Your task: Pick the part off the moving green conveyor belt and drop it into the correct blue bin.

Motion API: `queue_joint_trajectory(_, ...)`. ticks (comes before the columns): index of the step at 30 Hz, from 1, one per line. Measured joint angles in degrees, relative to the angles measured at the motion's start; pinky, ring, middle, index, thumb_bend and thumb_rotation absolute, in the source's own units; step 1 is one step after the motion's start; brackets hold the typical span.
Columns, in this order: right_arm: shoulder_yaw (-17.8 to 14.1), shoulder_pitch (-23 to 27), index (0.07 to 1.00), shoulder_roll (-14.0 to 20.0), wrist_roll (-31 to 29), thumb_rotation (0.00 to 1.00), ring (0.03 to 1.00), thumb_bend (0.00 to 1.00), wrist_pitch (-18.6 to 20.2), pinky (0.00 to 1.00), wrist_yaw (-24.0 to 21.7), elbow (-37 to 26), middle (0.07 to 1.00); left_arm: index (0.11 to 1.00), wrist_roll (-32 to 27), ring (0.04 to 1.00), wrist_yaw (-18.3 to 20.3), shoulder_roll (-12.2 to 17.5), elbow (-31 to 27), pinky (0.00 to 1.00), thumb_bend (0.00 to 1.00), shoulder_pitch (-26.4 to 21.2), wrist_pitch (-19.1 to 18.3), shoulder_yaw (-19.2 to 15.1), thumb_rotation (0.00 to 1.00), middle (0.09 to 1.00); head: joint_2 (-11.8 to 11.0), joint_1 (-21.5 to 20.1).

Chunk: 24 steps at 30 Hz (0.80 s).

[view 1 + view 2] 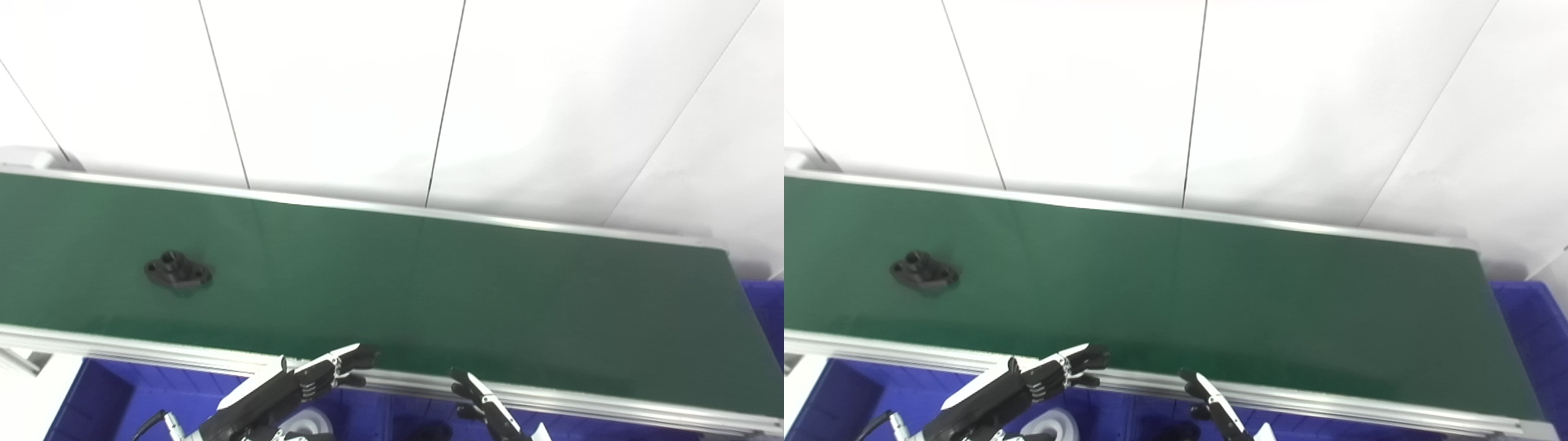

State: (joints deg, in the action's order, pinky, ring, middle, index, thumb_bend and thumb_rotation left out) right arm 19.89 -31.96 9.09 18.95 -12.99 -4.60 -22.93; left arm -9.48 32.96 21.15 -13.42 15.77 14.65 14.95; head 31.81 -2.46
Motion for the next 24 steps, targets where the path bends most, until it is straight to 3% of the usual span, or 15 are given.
queue_joint_trajectory(8,-0.4,0.3,0.906,0.3,0.1,0.87,0.882,0.38,0.0,0.78,-0.3,-0.1,0.918,0.936,0.2,0.928,-0.2,0.0,0.0,0.86,0.38,-0.5,0.0,0.0,0.59,0.955,0.8,0.2)
queue_joint_trajectory(17,-2.4,2.5,0.842,-0.3,2.6,0.69,0.822,0.41,0.7,0.72,-0.6,-5.6,0.851,0.937,0.1,0.933,-0.2,0.1,-0.7,0.86,0.4,-0.5,0.0,-0.1,0.54,0.959,2.4,0.1)
queue_joint_trajectory(18,-2.8,3.6,0.818,-0.5,2.8,0.53,0.798,0.47,1.1,0.69,-0.7,-6.5,0.828,0.939,0.0,0.935,-0.2,0.1,-0.7,0.87,0.4,-0.5,0.0,-0.1,0.53,0.961,2.4,0.1)
queue_joint_trajectory(20,-3.9,6.5,0.78,-1.5,4.1,0.35,0.755,0.54,2.9,0.66,-1.2,-8.4,0.781,0.942,-0.1,0.938,-0.2,0.2,-0.8,0.87,0.41,-0.5,-0.1,-0.2,0.51,0.964,2.8,-0.1)
queue_joint_trajectory(22,-5.4,10.0,0.729,-3.0,6.4,0.27,0.692,0.59,4.1,0.59,-1.2,-9.4,0.725,0.945,-0.1,0.94,-0.2,0.2,-0.8,0.88,0.42,-0.5,-0.2,-0.2,0.51,0.966,3.2,0.0)
queue_joint_trajectory(24,-7.2,14.6,0.707,-4.8,10.2,0.25,0.672,0.61,6.8,0.57,-1.3,-10.8,0.71,0.946,-0.1,0.94,-0.2,0.2,-0.8,0.88,0.42,-0.5,-0.2,-0.2,0.51,0.966,3.3,0.0)
